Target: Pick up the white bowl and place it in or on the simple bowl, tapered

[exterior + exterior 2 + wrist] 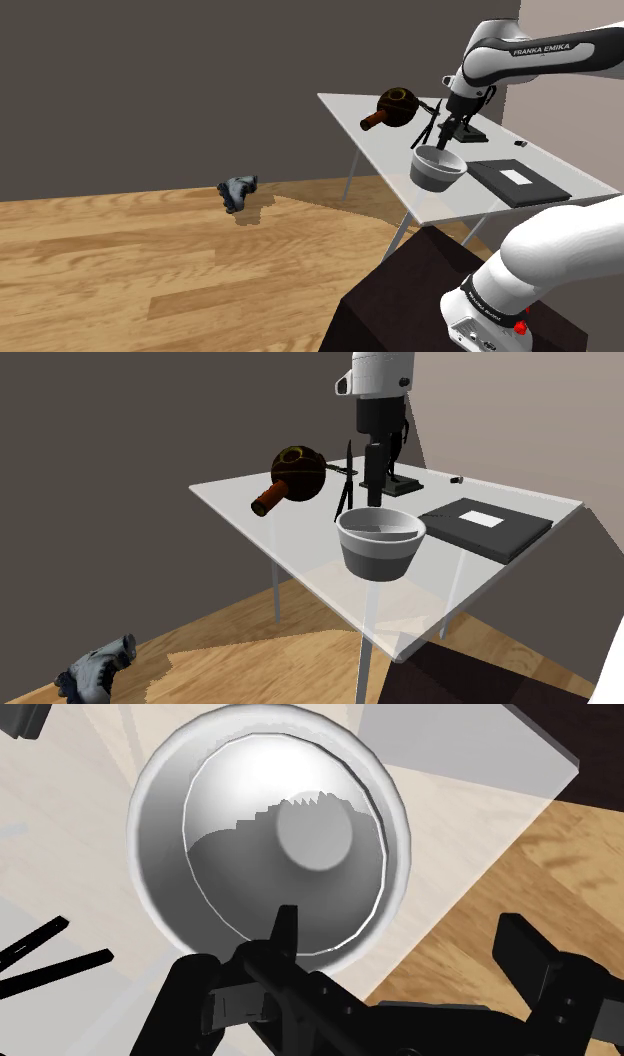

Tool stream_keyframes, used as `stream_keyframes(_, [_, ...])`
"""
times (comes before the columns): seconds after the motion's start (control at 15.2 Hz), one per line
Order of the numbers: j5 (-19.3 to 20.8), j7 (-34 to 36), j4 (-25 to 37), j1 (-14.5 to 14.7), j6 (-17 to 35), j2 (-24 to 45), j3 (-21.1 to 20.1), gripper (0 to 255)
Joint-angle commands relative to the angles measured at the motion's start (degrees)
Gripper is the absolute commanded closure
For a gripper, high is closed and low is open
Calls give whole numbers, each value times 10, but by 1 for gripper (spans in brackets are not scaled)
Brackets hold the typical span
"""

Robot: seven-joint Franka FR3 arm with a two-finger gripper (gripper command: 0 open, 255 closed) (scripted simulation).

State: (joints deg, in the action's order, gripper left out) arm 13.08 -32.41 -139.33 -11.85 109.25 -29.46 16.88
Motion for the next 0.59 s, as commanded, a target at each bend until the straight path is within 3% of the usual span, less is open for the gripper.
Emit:
stream_keyframes(0.0, [-2, 0, 17, 1, -20, -3, -3, 0])
stream_keyframes(0.2, [-9, -2, 67, 5, -74, -7, -12, 0])
stream_keyframes(0.53, [-9, -2, 67, 5, -74, -7, -12, 0])
